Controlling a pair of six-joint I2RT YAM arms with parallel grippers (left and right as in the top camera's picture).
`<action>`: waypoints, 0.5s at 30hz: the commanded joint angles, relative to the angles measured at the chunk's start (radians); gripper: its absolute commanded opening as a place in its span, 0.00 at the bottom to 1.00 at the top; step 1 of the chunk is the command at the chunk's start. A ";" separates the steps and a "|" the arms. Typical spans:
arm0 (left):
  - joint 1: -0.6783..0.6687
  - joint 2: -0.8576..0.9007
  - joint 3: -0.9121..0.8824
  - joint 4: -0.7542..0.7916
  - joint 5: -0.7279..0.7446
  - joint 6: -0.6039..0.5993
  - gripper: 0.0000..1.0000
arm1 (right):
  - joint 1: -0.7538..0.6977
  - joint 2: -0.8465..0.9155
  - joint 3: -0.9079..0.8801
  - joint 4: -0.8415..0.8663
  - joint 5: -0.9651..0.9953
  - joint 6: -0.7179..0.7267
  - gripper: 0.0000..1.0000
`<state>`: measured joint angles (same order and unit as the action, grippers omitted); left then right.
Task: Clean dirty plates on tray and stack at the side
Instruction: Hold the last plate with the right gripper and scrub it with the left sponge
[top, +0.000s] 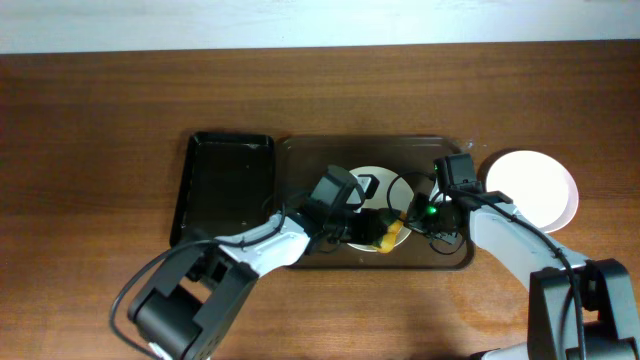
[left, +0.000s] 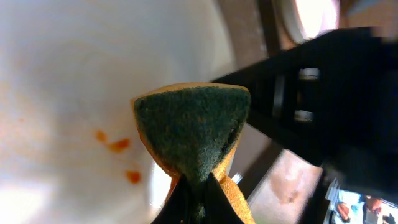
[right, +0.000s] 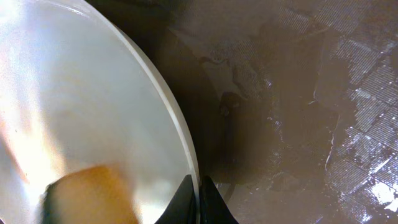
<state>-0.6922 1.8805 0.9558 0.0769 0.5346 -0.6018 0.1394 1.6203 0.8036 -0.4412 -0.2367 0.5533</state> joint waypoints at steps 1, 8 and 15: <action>-0.002 0.064 0.010 0.028 -0.034 -0.012 0.00 | 0.007 -0.005 -0.006 0.000 0.005 0.005 0.04; 0.138 0.062 0.011 0.019 -0.236 0.023 0.00 | 0.007 -0.005 -0.006 -0.010 0.006 0.005 0.04; 0.209 -0.141 0.011 -0.153 -0.217 0.217 0.00 | 0.005 -0.005 -0.006 -0.019 0.035 0.005 0.04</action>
<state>-0.4892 1.8725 0.9615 0.0002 0.3504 -0.4911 0.1394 1.6203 0.8036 -0.4530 -0.2390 0.5541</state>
